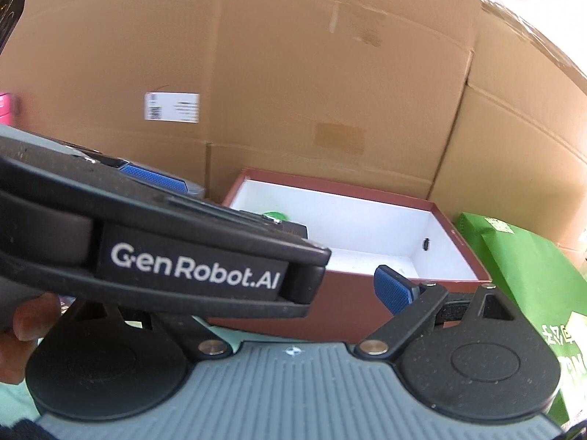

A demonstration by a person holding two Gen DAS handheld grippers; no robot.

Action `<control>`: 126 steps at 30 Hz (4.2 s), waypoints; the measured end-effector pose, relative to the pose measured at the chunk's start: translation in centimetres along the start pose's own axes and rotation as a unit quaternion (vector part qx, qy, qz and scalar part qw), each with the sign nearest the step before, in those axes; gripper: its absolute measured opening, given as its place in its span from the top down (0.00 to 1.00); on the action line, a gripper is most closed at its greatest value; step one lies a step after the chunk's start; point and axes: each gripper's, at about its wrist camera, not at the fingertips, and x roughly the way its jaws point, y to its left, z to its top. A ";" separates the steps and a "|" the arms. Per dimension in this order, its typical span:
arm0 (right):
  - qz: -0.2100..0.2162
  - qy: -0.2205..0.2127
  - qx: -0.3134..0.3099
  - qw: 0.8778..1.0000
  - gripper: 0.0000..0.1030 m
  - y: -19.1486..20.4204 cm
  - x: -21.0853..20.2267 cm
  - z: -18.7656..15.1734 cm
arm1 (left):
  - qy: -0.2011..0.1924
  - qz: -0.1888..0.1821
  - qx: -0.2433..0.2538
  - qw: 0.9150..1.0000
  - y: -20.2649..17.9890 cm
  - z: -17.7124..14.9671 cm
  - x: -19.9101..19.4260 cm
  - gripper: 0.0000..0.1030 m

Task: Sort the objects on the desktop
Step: 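Withdraw the left gripper from the shoebox toward the pile, then grasp the black marker with the left gripper while the right grasps the olive box, then carry the marker and olive box into the shoebox and open both grippers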

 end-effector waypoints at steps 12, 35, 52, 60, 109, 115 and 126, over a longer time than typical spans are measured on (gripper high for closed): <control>0.099 0.022 0.007 0.995 0.04 6.7 -2.0 -5.9 | 0.060 0.055 -0.059 0.995 6.6 -8.9 -6.6 0.09; 0.125 0.067 -0.002 0.990 0.24 6.5 3.1 -7.8 | 0.149 0.038 -0.113 0.982 10.0 -11.7 -1.7 0.74; 0.231 0.008 -0.145 0.962 0.53 10.2 7.3 -5.8 | 0.165 0.072 -0.107 0.978 11.6 -11.6 -3.2 0.88; 0.204 0.057 -0.112 0.971 0.80 9.7 3.8 -6.8 | 0.170 0.058 -0.085 0.980 11.3 -11.8 -3.4 0.92; 0.146 -0.011 -0.005 0.989 0.79 5.6 -1.3 -5.0 | 0.090 0.048 0.022 0.995 6.8 -6.2 -5.5 0.92; 0.103 -0.066 0.003 0.992 0.79 1.7 -3.0 -1.7 | 0.044 0.003 0.018 0.999 4.5 -0.8 -4.7 0.92; -0.008 -0.061 0.032 0.998 0.79 -7.2 2.2 3.4 | 0.037 -0.056 -0.025 0.997 -0.1 6.7 5.4 0.92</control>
